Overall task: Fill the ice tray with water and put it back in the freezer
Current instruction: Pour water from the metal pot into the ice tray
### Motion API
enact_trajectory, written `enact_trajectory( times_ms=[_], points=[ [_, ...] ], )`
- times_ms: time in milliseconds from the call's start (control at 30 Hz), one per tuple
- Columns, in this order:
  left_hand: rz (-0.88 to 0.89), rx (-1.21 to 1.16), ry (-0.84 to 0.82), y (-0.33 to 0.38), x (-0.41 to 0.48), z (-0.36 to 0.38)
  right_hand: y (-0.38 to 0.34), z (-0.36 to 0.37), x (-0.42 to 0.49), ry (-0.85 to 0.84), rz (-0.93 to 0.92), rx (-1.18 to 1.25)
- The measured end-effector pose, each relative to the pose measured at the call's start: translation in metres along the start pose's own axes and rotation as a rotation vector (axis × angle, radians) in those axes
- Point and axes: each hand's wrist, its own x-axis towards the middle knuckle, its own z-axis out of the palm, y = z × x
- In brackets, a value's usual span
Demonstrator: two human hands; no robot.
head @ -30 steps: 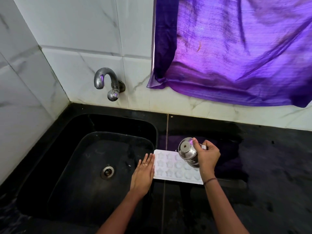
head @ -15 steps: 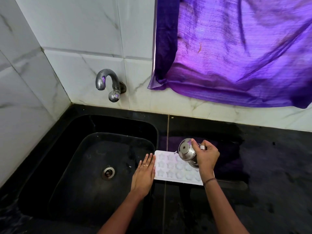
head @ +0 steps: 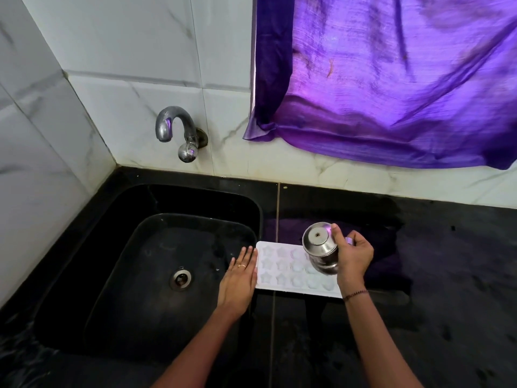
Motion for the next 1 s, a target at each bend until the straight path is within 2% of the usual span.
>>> enact_trajectory(
  times_ms=[533, 1000],
  points=[
    [0.003, -0.002, -0.017, 0.001, -0.006, 0.002, 0.003, -0.017, 0.004, -0.002, -0.146, -0.204],
    [0.006, -0.003, -0.008, -0.001, 0.000, 0.002, -0.005, -0.008, 0.003, -0.035, -0.240, -0.211]
  ],
)
